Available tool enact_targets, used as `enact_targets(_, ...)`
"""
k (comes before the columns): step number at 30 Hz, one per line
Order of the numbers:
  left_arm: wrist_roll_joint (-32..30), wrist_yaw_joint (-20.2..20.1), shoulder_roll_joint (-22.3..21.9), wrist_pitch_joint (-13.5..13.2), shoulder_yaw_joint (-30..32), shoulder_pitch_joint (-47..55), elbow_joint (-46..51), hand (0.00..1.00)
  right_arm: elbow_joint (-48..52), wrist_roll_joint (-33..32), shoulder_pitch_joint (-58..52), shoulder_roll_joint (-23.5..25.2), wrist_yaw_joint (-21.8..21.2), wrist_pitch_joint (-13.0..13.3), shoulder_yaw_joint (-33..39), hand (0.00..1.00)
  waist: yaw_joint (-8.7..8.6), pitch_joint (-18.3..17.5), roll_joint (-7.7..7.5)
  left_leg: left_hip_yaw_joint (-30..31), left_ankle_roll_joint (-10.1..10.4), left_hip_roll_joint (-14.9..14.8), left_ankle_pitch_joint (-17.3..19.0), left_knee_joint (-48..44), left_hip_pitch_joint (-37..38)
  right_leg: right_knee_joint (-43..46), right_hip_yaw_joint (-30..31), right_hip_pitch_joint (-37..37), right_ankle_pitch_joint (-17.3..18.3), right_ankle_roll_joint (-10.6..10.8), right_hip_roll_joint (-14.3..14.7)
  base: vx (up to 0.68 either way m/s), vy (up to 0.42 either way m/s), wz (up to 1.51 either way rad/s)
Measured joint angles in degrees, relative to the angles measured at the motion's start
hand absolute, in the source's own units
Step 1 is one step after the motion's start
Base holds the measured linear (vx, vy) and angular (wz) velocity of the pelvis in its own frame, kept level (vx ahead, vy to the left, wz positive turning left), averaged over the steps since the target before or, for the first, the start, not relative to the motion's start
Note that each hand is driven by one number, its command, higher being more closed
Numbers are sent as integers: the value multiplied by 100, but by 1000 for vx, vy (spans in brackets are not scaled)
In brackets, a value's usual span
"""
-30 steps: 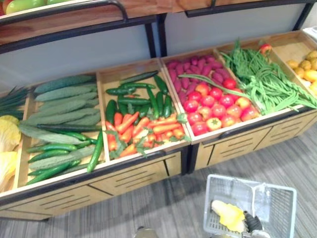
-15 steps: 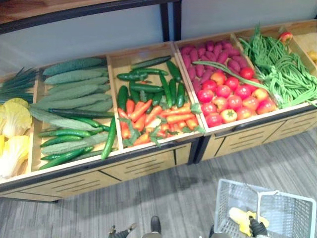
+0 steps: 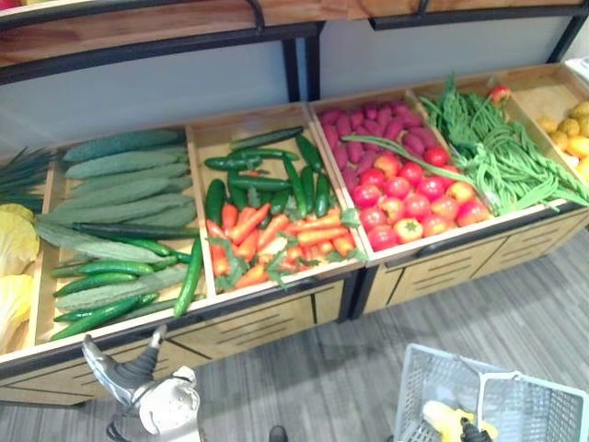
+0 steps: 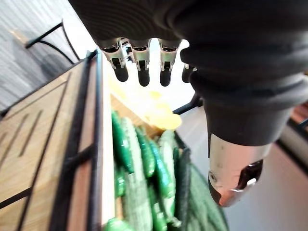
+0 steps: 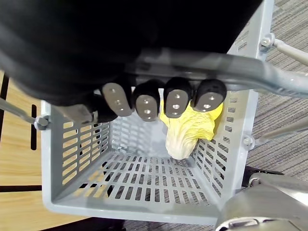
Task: Pick vegetable in the basket
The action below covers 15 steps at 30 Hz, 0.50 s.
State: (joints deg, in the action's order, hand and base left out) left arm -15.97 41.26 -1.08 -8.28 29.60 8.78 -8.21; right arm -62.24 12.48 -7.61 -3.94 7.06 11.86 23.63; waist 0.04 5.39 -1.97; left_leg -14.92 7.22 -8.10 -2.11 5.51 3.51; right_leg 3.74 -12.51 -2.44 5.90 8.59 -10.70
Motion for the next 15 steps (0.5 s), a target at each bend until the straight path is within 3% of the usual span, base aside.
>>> enact_targets(7, -299, 92, 132, 8, -144, 96, 374, 0, 2, 6, -21, -13, 3, 22, -299, 100, 2, -33, -38, 4, 1, -58, 0, 9, 39, -107, -11, -77, -56, -27, 70, -12, -2, 0)
enact_targets(15, -1308, -405, 1226, 5, -1091, -53, 1065, 0, 5, 6, 11, -203, 1, 30, -512, 100, -68, -168, 67, -36, 14, -69, 10, 0, -110, -172, 54, 114, -105, -20, 92, 11, 3, -4)
